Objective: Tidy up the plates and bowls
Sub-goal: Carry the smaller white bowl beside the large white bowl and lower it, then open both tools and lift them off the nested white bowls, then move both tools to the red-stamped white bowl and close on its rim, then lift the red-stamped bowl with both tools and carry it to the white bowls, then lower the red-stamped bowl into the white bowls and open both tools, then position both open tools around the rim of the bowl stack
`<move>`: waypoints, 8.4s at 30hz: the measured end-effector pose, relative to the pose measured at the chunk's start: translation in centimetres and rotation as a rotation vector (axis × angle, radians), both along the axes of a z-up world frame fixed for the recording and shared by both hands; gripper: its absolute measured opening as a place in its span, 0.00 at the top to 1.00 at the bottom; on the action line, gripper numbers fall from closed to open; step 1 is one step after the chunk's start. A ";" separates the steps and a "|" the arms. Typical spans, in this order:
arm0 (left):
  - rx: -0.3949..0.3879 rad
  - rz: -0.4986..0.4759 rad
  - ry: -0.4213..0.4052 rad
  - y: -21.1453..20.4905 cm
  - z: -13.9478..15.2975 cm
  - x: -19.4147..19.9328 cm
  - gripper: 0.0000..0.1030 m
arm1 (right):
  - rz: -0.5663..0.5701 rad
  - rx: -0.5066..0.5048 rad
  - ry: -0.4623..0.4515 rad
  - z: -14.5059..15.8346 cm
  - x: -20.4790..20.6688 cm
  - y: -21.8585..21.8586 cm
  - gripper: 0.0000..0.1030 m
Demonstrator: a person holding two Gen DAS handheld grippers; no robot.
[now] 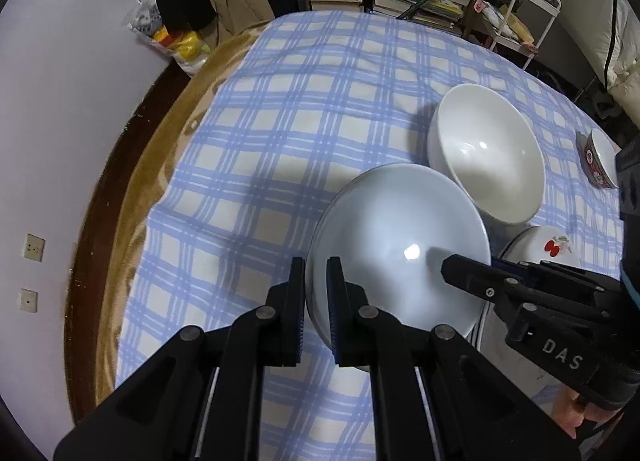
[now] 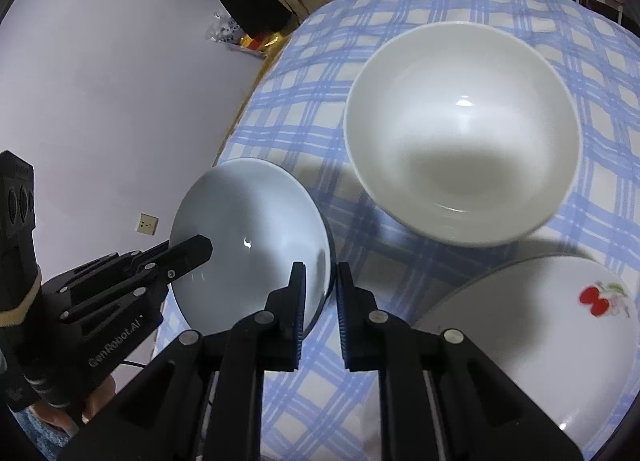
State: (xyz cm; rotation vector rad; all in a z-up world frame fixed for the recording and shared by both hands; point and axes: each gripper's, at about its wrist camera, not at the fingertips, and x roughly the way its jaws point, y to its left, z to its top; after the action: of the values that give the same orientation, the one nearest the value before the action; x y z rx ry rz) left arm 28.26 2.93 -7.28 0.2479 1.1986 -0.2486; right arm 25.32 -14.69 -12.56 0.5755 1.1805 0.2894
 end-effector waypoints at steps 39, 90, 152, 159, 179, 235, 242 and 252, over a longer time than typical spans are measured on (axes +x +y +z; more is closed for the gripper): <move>-0.049 -0.061 -0.085 -9.7 6.0 -1.2 0.90 | -0.167 -0.023 -0.120 8.1 -3.4 -10.0 0.84; 0.013 -0.002 -0.034 -14.6 2.1 3.9 0.83 | -0.218 -0.058 -0.093 3.8 -0.1 -17.4 0.83; -0.128 -0.180 0.176 -43.5 -6.9 0.8 0.87 | -0.457 -0.013 0.086 -4.5 -7.2 -42.7 0.82; -0.054 -0.248 0.111 -44.3 -5.8 -0.8 0.92 | -0.458 -0.028 0.083 -4.4 -7.7 -42.0 0.84; 0.001 -0.164 0.020 -33.6 -0.1 0.7 0.91 | -0.285 -0.038 0.016 0.5 -3.8 -32.7 0.84; 0.031 0.076 -0.003 -10.8 -1.0 4.2 0.86 | 0.023 -0.090 -0.025 2.1 3.8 -13.6 0.73; 0.005 0.157 0.032 -8.1 -1.4 5.5 0.72 | -0.045 -0.117 -0.048 3.0 3.3 -16.3 0.50; 0.002 0.161 0.017 -7.6 -2.4 5.9 0.34 | -0.090 -0.203 -0.003 0.6 3.0 -18.1 0.13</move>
State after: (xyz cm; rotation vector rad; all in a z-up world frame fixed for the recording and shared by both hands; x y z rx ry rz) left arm 34.19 -4.67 -9.67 0.1502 1.2285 -0.1099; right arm 28.31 -32.82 -12.00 0.4490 1.1612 0.0919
